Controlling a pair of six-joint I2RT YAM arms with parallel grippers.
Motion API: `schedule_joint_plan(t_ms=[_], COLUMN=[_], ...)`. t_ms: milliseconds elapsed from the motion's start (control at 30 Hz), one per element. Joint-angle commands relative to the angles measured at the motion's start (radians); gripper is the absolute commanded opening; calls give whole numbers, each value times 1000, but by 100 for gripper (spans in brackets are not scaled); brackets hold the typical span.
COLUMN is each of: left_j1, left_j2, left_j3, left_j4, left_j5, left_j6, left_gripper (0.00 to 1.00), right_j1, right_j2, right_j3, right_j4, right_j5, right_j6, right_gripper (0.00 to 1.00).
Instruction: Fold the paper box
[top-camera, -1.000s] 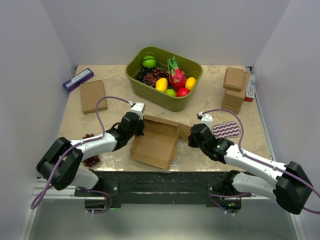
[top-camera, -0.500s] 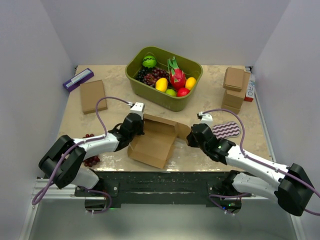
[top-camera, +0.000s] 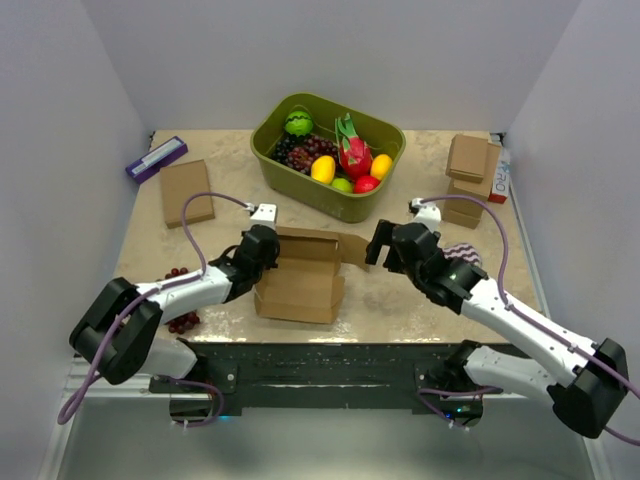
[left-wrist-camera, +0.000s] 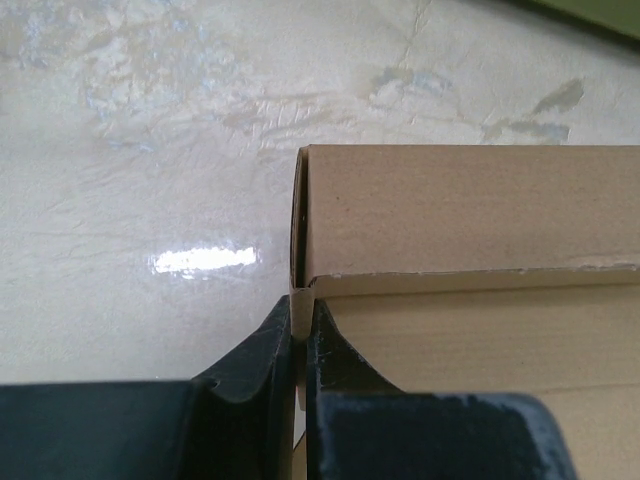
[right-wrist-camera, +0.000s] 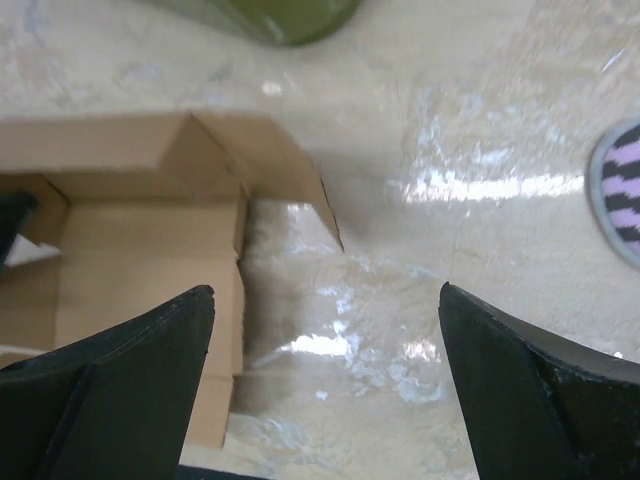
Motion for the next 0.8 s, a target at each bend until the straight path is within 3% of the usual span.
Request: schedule_joint_plan(t_ms=[0,167,367,467,533,600,667,767], left_j1=[4,7,7,7,7,7,7,7], left_j2=[0,-15,-57,-67,-83,-89,-90,-90], left_j3=[52,43,-14,-38,-72,-103,-115,-126], left_j4=[-90,-112,-43,-17,31,81,106,121], left_j5=[37,54,78,65,57,55,54,46], left_j6=[25,5,-3,-10,-21,-27,-22,-12], left_gripper=[0,0,0,0,0,0,0,0], right_j1=[-66,-87,-121,-121,-121,-121,-123,-137], right_j2=[40,76,137,94,85,105,163,210], right_j3=[89,61,9,-28,-52,-52,-49,-31], right_j4=[-60,-5,70,182,215,205,164,146], right_j5=[30,8,-58,-136,-155,-118,-57,6], right_j6=[-62,-85,-80,-79,-45,-27,-4,10], right_gripper=[97,92,77,79,86,86,77,73])
